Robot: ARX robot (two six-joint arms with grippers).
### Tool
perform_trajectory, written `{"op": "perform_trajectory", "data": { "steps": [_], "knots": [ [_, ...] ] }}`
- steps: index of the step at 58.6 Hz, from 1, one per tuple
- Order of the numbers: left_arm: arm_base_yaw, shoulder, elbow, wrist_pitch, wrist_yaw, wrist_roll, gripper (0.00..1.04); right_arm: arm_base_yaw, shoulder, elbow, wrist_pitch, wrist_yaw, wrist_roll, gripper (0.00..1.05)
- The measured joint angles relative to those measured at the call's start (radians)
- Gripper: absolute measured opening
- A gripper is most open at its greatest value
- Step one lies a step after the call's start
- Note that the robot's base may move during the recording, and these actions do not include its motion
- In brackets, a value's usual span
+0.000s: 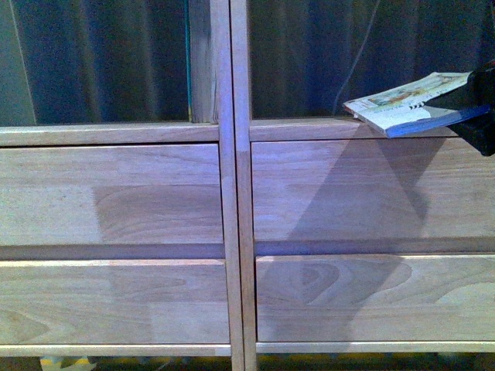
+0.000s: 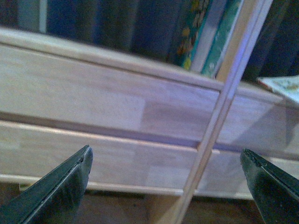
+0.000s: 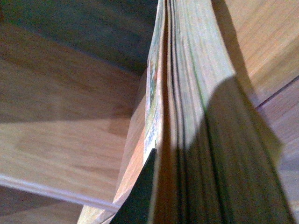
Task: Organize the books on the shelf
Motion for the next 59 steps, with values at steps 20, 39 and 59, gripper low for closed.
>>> {"op": "perform_trajectory", "data": {
  "steps": [20,39,59],
  "knots": [
    [-0.079,0.495,0.304,0.243,0.013,-0.177,0.97,-0.013,-0.224,-0.101,0.164,-0.171,-0.051,0.07],
    [-0.362,0.892,0.672,0.432,-0.006,-0.535,0.97,0.064,-0.209,-0.069,0.192,-0.186,-0.18,0.07],
    [-0.67,1.098,0.8,0.468,-0.056,-0.672,0.97,0.167,-0.198,0.006,0.203,-0.164,-0.2,0.07]
  ]
}}
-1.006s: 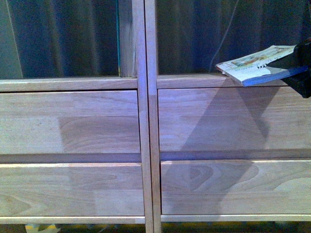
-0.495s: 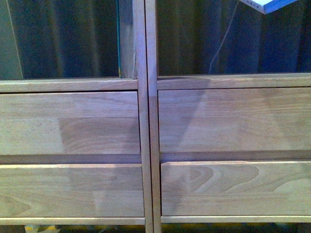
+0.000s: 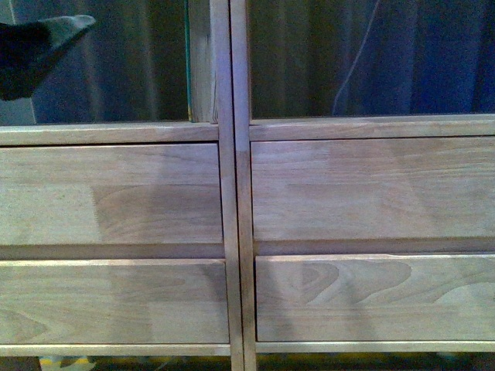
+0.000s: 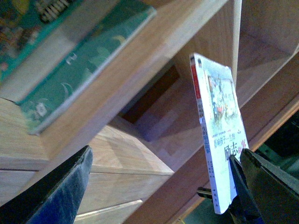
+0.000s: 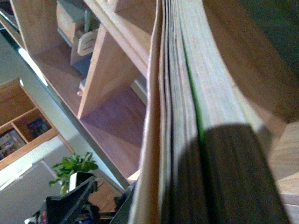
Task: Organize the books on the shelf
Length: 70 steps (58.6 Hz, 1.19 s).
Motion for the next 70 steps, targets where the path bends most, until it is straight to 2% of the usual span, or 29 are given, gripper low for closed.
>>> {"op": "perform_trajectory", "data": {
  "steps": [8,19,33,59,61,70],
  "knots": [
    [-0.078,0.026,0.024,0.087,0.01,-0.035,0.97,0.034,-0.007,0.0,0.0,-0.002,-0.003,0.07],
    [-0.156,0.027,0.031,0.253,0.08,-0.083,0.97,0.035,-0.027,-0.008,0.035,-0.02,0.024,0.07],
    [-0.184,0.044,0.059,0.248,0.105,-0.085,0.97,0.042,-0.086,-0.08,0.126,-0.112,0.14,0.07],
    [-0.248,0.093,0.218,0.169,0.098,-0.065,0.97,0.081,-0.129,-0.181,0.158,-0.208,0.162,0.07],
    [-0.257,0.094,0.226,0.158,0.09,-0.053,0.94,0.081,-0.127,-0.188,0.17,-0.221,0.171,0.07],
    [-0.281,0.094,0.233,0.151,0.08,-0.031,0.62,0.072,-0.125,-0.2,0.217,-0.247,0.213,0.07]
  ]
}}
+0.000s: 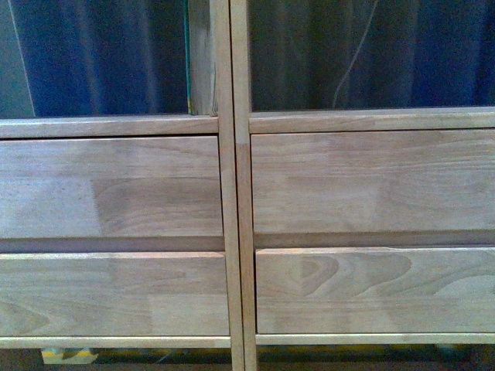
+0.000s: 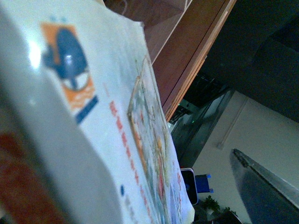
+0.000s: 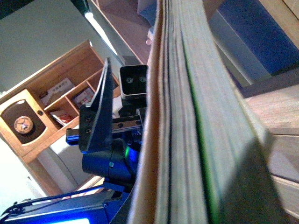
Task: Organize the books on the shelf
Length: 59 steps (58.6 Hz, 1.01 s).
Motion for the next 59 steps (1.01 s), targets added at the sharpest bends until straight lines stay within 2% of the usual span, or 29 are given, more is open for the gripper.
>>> {"op": "perform_trajectory", "data": {
  "steps": [12,17,25,35,43,49,53,59],
  "knots": [
    [-0.004,-0.007,-0.033,0.08,0.036,-0.008,0.32,-0.005,-0.001,-0.027,0.113,-0.093,0.072,0.08],
    [0.0,-0.016,-0.052,0.105,0.042,-0.019,0.2,-0.003,-0.01,-0.042,0.118,-0.162,0.071,0.21],
    [0.015,-0.031,-0.075,0.116,0.055,-0.032,0.08,-0.003,-0.027,-0.066,0.086,-0.233,0.039,0.37],
    [0.061,-0.049,-0.085,0.11,0.05,-0.025,0.07,-0.047,-0.043,-0.092,0.061,-0.31,-0.005,0.56],
    [0.137,-0.07,-0.085,0.058,-0.003,0.01,0.07,-0.134,-0.053,-0.115,0.069,-0.366,-0.037,0.74],
    [0.2,-0.09,-0.072,-0.042,-0.059,0.087,0.07,-0.218,-0.061,-0.129,0.066,-0.409,-0.075,0.89],
    [0.235,-0.103,-0.05,-0.151,-0.098,0.185,0.07,-0.278,-0.081,-0.13,-0.012,-0.418,-0.146,0.98],
    [0.283,-0.116,-0.016,-0.331,-0.18,0.37,0.07,-0.379,-0.124,-0.118,-0.205,-0.393,-0.331,0.97]
  ]
}}
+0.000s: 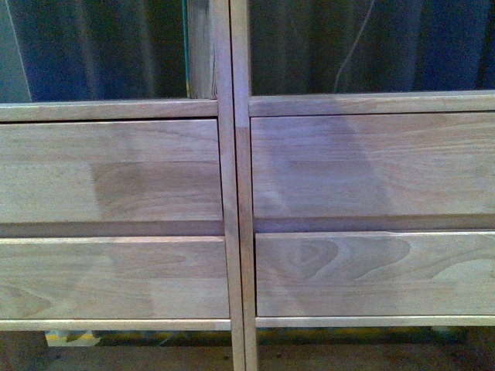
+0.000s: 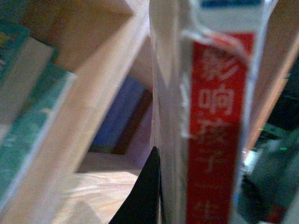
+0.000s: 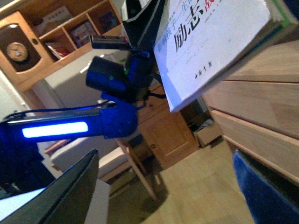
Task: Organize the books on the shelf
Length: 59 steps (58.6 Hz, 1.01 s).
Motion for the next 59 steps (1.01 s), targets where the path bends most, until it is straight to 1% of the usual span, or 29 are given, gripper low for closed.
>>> {"op": "perform_trajectory", "data": {
  "steps": [1,2,3,4,5,6,8,10,11,17,21,23,25,27,28,29,31,32,33,34,38,39,46,47,49,52,57,58,59],
  "knots": [
    [0.004,0.0,0.006,-0.019,-0.01,0.023,0.07,-0.009,-0.005,0.003,-0.026,0.01,-0.011,0.98],
    [0.011,0.0,0.015,-0.056,-0.031,0.077,0.07,-0.027,-0.013,0.01,-0.08,0.031,-0.074,0.98],
    [0.015,0.0,0.02,-0.072,-0.04,0.09,0.07,-0.036,-0.016,0.014,-0.103,0.04,-0.087,0.98],
    [0.023,0.002,0.027,-0.102,-0.061,0.148,0.07,-0.054,-0.023,0.02,-0.144,0.058,-0.153,0.98],
    [0.026,0.003,0.031,-0.115,-0.072,0.159,0.07,-0.063,-0.026,0.023,-0.163,0.068,-0.167,0.98],
    [0.032,0.006,0.038,-0.14,-0.095,0.207,0.07,-0.079,-0.03,0.028,-0.196,0.088,-0.23,0.98],
    [0.042,0.013,0.053,-0.174,-0.127,0.276,0.07,-0.103,-0.037,0.032,-0.221,0.127,-0.304,0.98],
    [0.051,0.022,0.066,-0.195,-0.153,0.35,0.07,-0.127,-0.042,0.032,-0.214,0.161,-0.369,0.98],
    [0.055,0.026,0.07,-0.198,-0.16,0.361,0.07,-0.134,-0.045,0.032,-0.208,0.171,-0.378,0.98],
    [0.08,0.067,0.122,-0.226,-0.21,0.523,0.07,-0.19,-0.081,0.022,-0.114,0.264,-0.539,0.98],
    [0.089,0.1,0.164,-0.247,-0.238,0.615,0.07,-0.204,-0.129,0.0,-0.061,0.34,-0.63,0.98],
    [0.092,0.112,0.18,-0.254,-0.243,0.632,0.07,-0.199,-0.155,0.0,-0.087,0.386,-0.663,0.96],
    [0.095,0.137,0.213,-0.268,-0.254,0.679,0.07,-0.169,-0.219,0.021,-0.27,0.541,-0.712,0.9],
    [0.096,0.15,0.229,-0.272,-0.26,0.693,0.07,-0.154,-0.251,0.03,-0.367,0.595,-0.724,0.87],
    [0.097,0.164,0.246,-0.28,-0.267,0.708,0.07,-0.141,-0.282,0.031,-0.455,0.672,-0.739,0.84],
    [0.097,0.17,0.254,-0.281,-0.268,0.715,0.07,-0.135,-0.297,0.029,-0.497,0.7,-0.745,0.82],
    [0.097,0.196,0.282,-0.283,-0.274,0.751,0.07,-0.112,-0.344,0.003,-0.638,0.784,-0.762,0.75],
    [0.097,0.216,0.303,-0.29,-0.282,0.772,0.07,-0.096,-0.375,-0.032,-0.713,0.827,-0.772,0.7],
    [0.096,0.229,0.319,-0.299,-0.288,0.79,0.07,-0.086,-0.4,-0.058,-0.741,0.845,-0.778,0.67],
    [0.096,0.235,0.327,-0.304,-0.292,0.793,0.07,-0.082,-0.409,-0.07,-0.748,0.852,-0.78,0.65],
    [0.093,0.286,0.39,-0.327,-0.32,0.852,0.07,-0.05,-0.456,-0.158,-0.743,0.903,-0.789,0.51],
    [0.089,0.306,0.416,-0.335,-0.33,0.865,0.07,-0.039,-0.467,-0.189,-0.734,0.911,-0.791,0.46],
    [0.063,0.399,0.542,-0.357,-0.372,0.931,0.07,0.012,-0.526,-0.316,-0.695,0.958,-0.801,0.2],
    [0.057,0.416,0.567,-0.358,-0.379,0.94,0.07,0.02,-0.541,-0.337,-0.69,0.964,-0.802,0.14],
    [0.053,0.428,0.583,-0.359,-0.383,0.949,0.07,0.025,-0.551,-0.349,-0.686,0.969,-0.803,0.11],
    [0.042,0.459,0.626,-0.365,-0.391,0.968,0.07,0.037,-0.574,-0.377,-0.678,0.984,-0.803,0.03],
    [0.026,0.502,0.69,-0.38,-0.401,0.998,0.07,0.059,-0.608,-0.411,-0.67,1.009,-0.806,0.03],
    [0.022,0.515,0.711,-0.388,-0.402,1.006,0.07,0.077,-0.617,-0.42,-0.67,1.045,-0.807,0.03],
    [0.02,0.522,0.721,-0.392,-0.402,1.011,0.07,0.088,-0.622,-0.425,-0.669,1.061,-0.806,0.03]
  ]
}}
